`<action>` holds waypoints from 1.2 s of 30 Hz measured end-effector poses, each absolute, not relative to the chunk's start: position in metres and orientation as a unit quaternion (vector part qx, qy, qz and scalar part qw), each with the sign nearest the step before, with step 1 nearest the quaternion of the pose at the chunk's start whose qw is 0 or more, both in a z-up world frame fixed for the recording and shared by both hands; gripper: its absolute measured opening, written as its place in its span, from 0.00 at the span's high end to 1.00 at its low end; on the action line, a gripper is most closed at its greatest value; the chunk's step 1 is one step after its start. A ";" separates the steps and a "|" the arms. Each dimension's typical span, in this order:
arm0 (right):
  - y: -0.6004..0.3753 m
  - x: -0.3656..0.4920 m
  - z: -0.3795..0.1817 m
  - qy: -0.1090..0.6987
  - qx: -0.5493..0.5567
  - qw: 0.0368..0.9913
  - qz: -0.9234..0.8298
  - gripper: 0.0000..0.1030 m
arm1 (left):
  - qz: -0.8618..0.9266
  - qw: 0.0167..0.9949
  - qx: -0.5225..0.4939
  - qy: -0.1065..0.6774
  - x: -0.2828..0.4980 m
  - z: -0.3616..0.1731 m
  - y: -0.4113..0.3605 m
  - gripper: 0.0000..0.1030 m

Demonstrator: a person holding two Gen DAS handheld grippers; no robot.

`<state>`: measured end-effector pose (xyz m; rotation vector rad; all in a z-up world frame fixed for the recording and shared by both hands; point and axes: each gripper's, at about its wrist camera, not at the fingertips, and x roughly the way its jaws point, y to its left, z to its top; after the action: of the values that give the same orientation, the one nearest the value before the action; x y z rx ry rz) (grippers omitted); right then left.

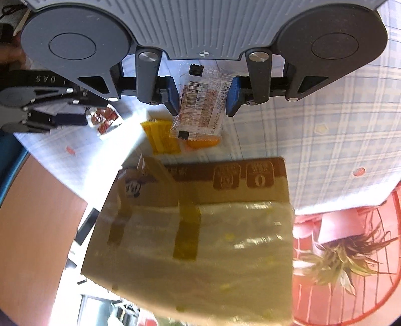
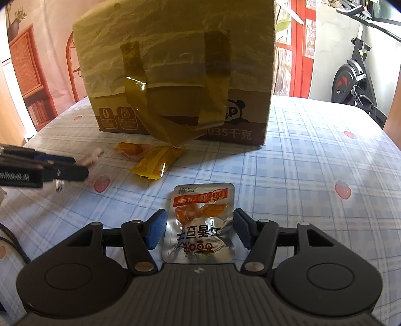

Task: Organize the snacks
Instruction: 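Lift the silver pouch and striped packet and carry them over the box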

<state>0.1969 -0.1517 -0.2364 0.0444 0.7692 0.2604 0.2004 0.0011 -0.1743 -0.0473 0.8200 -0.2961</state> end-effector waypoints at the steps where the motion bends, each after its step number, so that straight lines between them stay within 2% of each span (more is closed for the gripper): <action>1: -0.152 0.196 -0.235 0.373 0.022 0.919 0.127 0.42 | -0.142 0.907 -0.026 0.395 0.199 -0.172 0.002 0.59; 14: -0.154 0.188 -0.196 0.328 0.027 0.936 0.127 0.42 | -0.136 0.923 -0.041 0.357 0.192 -0.144 0.009 0.59; 28: -0.155 0.201 -0.095 0.214 0.024 0.964 0.156 0.42 | -0.162 0.956 -0.022 0.243 0.215 -0.045 0.004 0.59; 36: -0.164 0.250 -0.046 0.172 0.036 0.971 0.161 0.42 | -0.173 0.961 -0.028 0.213 0.260 -0.011 -0.001 0.58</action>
<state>0.2498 -0.1637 -0.0463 0.0718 0.3474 0.3245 0.2599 -0.0011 -0.0113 -0.0568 0.4306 -0.3509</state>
